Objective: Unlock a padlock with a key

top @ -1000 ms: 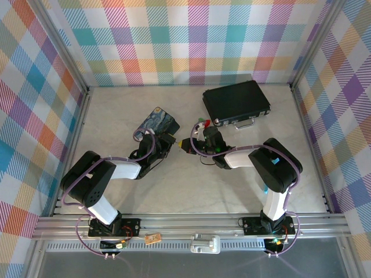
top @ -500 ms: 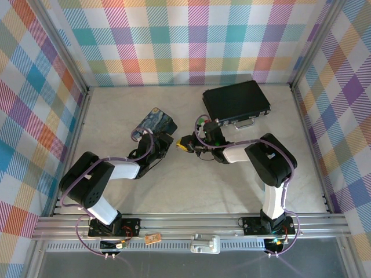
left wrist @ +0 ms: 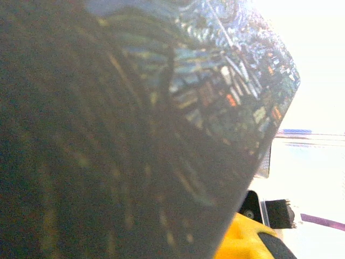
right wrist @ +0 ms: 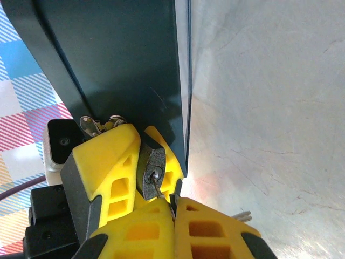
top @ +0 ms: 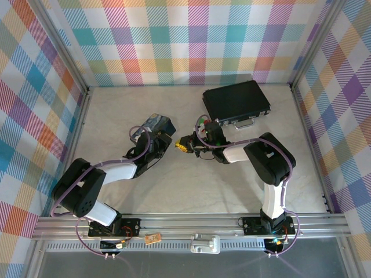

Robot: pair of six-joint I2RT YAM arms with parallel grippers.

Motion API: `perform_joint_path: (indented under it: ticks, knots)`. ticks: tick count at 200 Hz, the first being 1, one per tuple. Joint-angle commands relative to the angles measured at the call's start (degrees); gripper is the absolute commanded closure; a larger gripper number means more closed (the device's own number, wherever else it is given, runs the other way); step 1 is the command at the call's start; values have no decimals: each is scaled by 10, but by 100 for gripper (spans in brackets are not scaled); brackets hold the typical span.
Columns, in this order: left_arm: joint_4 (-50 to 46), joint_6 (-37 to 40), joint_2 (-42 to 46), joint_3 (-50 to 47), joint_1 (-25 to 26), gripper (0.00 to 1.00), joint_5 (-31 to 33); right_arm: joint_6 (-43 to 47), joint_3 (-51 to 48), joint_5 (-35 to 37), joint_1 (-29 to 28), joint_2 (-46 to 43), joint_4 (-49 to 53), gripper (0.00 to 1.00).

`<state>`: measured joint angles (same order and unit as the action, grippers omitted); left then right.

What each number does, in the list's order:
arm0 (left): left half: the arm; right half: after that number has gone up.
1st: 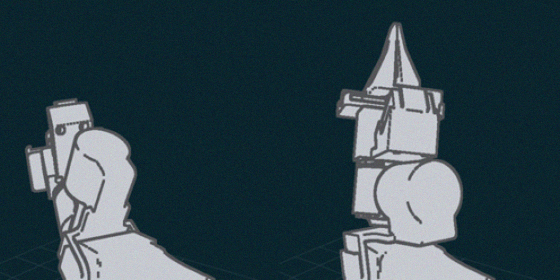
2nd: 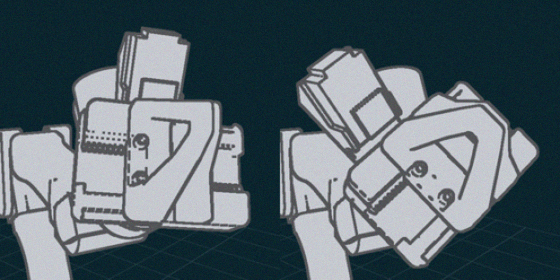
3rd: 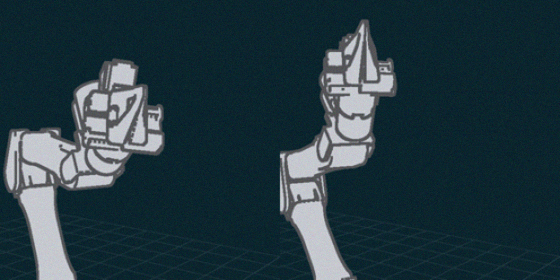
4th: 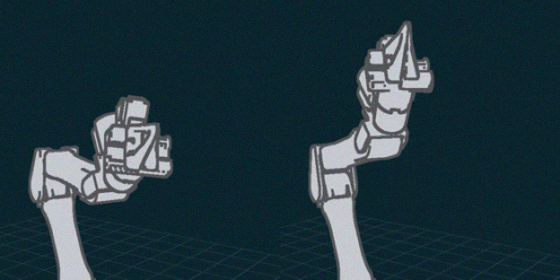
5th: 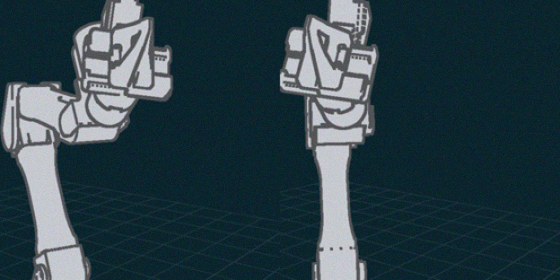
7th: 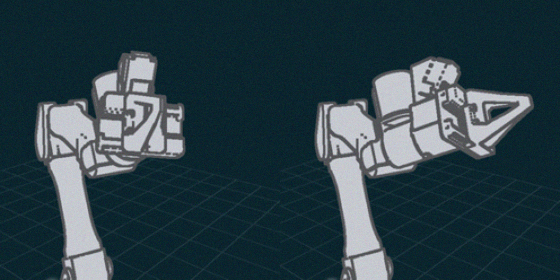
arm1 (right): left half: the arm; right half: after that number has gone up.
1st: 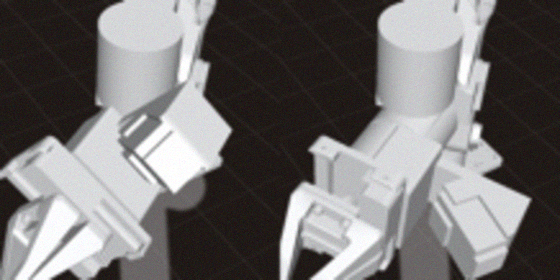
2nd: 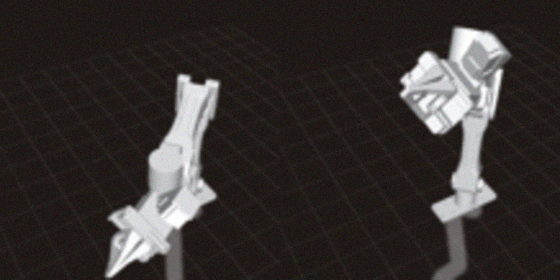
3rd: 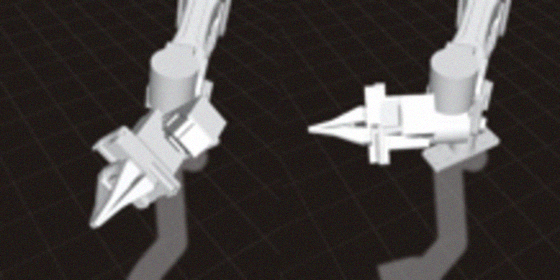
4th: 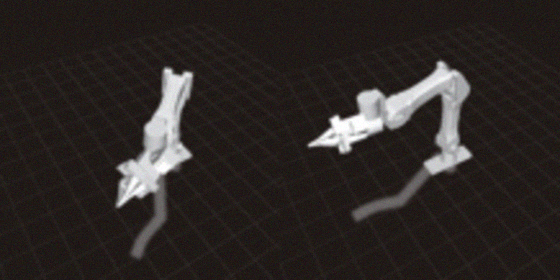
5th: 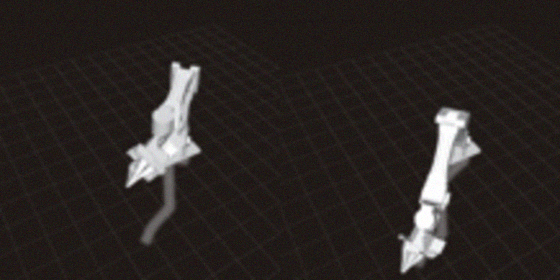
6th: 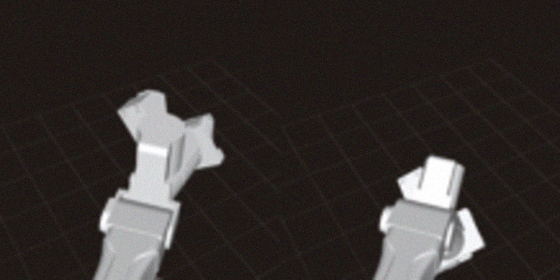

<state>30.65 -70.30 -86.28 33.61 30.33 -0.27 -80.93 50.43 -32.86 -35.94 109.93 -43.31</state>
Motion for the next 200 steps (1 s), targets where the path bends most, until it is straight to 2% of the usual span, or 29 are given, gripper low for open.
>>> perform_joint_path:
  ticks: [1, 43, 67, 90, 113, 163, 188, 200]
  knots:
    - [16, -4, -9, 31, 30, 100, -90, 45, 1, 52, -15, -3, -67, 100]
    - [78, -39, -48, 27, 31, 100, -96, 241, -1, 115, -46, -21, -40, 100]
    - [121, -61, -64, 24, 30, 100, -114, 371, -17, 139, -64, -19, -82, 100]
    - [118, -57, -60, 24, 30, 100, -126, 407, -24, 142, -65, -10, -110, 100]
    - [110, -40, -51, 23, 30, 100, -135, 379, -18, 130, -64, 3, -130, 100]
    - [42, 32, -20, 15, 26, 100, -167, 182, 3, 119, -49, -19, -85, 100]
    - [-26, 71, 10, 10, 9, 100, -155, 114, 0, 110, -35, -26, -61, 100]
    - [-49, 95, 24, 12, 2, 100, -146, 78, -7, 97, -28, -20, -83, 100]
